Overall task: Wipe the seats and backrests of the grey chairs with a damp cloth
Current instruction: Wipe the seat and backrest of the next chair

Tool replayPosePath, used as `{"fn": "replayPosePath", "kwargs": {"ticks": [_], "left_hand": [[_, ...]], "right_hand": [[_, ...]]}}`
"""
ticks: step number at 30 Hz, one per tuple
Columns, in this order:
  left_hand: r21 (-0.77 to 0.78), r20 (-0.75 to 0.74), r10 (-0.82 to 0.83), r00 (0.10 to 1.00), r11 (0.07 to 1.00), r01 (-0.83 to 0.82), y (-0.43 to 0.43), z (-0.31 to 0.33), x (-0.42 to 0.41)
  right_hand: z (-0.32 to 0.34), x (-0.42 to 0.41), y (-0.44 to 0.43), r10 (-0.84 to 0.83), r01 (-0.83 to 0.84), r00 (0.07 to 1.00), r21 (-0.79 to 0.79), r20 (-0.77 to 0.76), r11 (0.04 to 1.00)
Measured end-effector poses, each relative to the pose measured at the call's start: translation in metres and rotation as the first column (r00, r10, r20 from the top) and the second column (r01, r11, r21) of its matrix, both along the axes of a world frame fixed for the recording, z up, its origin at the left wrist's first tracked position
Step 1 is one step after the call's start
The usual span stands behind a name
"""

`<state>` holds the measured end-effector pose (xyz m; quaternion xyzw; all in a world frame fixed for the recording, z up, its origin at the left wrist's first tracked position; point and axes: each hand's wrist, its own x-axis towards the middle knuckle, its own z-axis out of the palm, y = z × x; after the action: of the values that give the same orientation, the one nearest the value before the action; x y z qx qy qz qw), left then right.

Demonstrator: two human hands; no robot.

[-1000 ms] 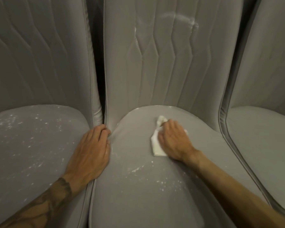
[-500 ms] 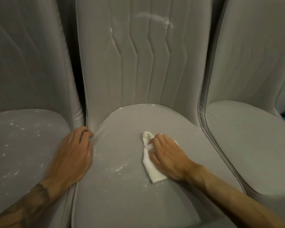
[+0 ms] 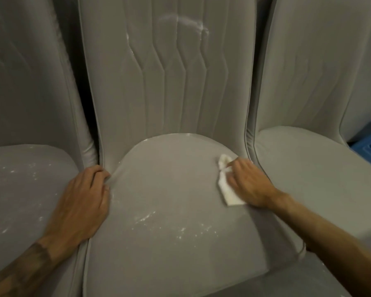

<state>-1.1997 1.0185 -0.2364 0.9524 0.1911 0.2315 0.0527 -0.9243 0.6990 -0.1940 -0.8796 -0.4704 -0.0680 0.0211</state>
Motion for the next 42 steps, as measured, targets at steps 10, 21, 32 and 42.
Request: {"fn": "replayPosePath", "kwargs": {"ticks": [10, 21, 32, 42], "left_hand": [[-0.057, -0.045, 0.026, 0.999, 0.998, -0.029, -0.005, 0.008, -0.003], [-0.031, -0.049, 0.016, 0.999, 0.999, -0.017, -0.003, 0.006, -0.005], [-0.030, -0.079, 0.020, 0.997, 0.999, -0.023, -0.004, 0.008, -0.006], [0.026, -0.143, 0.038, 0.989, 0.999, -0.035, -0.019, 0.029, -0.035]], "right_hand": [[-0.002, -0.022, -0.026, -0.007, 0.007, 1.000, 0.035, -0.014, 0.999], [-0.004, -0.044, -0.037, 0.008, -0.012, 0.999, 0.069, 0.054, 0.998], [-0.008, -0.082, -0.022, 0.013, -0.018, 0.999, 0.100, 0.046, 0.995], [-0.006, -0.118, 0.006, 0.072, -0.070, 0.997, 0.047, -0.027, 0.996]]}}
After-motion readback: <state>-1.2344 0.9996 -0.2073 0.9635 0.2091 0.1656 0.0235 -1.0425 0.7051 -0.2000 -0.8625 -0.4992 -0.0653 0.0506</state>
